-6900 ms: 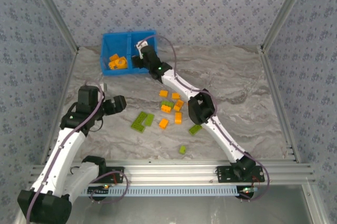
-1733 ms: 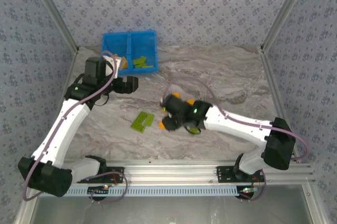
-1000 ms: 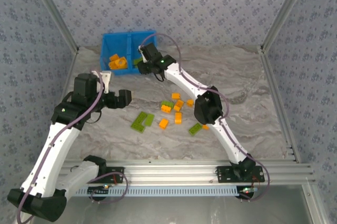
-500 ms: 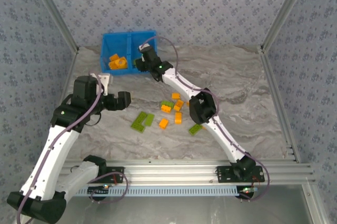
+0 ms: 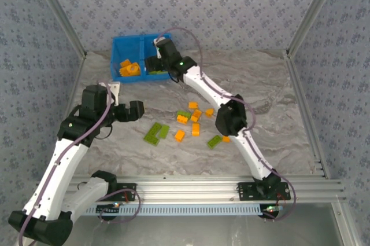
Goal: Sort the legos into containers by color
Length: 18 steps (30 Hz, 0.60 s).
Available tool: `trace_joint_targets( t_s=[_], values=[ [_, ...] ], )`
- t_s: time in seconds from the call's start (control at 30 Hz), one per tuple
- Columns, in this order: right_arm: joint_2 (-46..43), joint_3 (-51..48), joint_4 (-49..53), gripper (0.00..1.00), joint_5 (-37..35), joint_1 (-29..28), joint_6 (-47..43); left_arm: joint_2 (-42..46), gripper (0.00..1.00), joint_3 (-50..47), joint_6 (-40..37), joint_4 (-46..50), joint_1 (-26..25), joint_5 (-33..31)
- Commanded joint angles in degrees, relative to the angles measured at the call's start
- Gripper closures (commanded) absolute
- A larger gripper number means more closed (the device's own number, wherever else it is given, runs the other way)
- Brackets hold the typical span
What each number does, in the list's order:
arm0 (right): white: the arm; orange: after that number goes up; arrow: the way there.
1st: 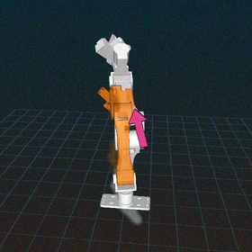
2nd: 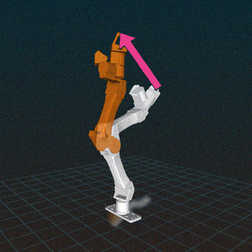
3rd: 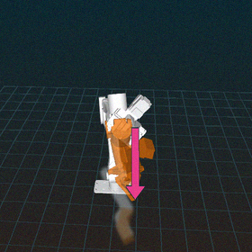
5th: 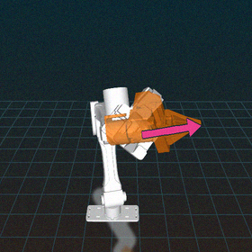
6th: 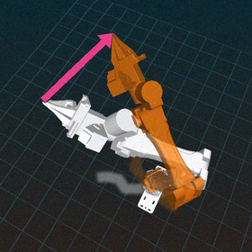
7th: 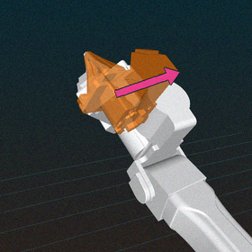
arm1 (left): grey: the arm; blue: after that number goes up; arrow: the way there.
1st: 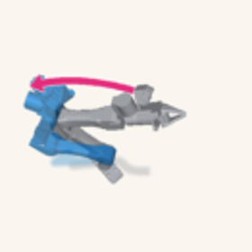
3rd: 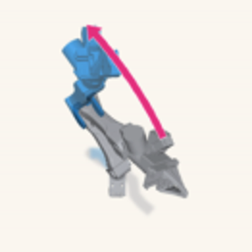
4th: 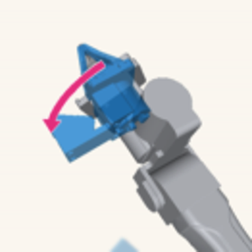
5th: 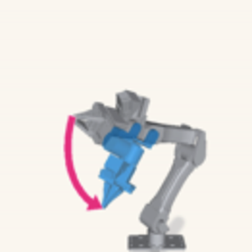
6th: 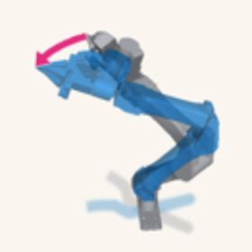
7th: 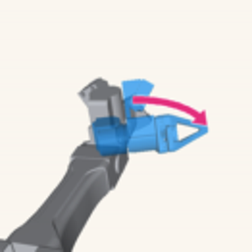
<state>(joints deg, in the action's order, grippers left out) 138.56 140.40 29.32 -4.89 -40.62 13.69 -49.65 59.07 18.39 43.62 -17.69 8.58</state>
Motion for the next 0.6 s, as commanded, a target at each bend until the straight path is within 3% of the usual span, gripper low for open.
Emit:
trace_joint_targets(
  t_s=[0.0, 0.13, 0.2, 0.3, 0.43, 0.57],
  values=[
    [-18.8, -15.5, 6.0, 0.14, -0.6, -0.4, 1.3, 0.1, 0.01, -0.1, 0.6, -2.1, -0.2, 1.2],
    [-41.8, -47.8, -1.1, 0.04, -3.1, -1.8, 0.8, -0.3, 0.01, -0.8, 0.8, -3.9, -0.3, 2.0],
    [-50.5, -57.7, 0.5, 0.03, -4.3, -2.4, 2.4, -0.9, 0.01, -0.8, 0.9, -4.4, -0.2, 2.3],
    [-59.0, -66.8, 10.6, 0.03, -5.3, -3.1, 8.6, -2.5, 0.01, -0.2, 0.8, -6.5, -0.3, 2.8],
    [-65.5, -76.1, 23.1, 0.08, -7.9, -6.8, 28.2, -5.4, 0.01, 1.0, 0.7, -7.2, -0.5, 3.7],
    [-67.2, -82.8, 25.4, 0.04, -1.9, -9.9, 54.4, -7.4, 0.01, 1.1, 0.8, -8.2, -0.8, 4.5]
  ],
)
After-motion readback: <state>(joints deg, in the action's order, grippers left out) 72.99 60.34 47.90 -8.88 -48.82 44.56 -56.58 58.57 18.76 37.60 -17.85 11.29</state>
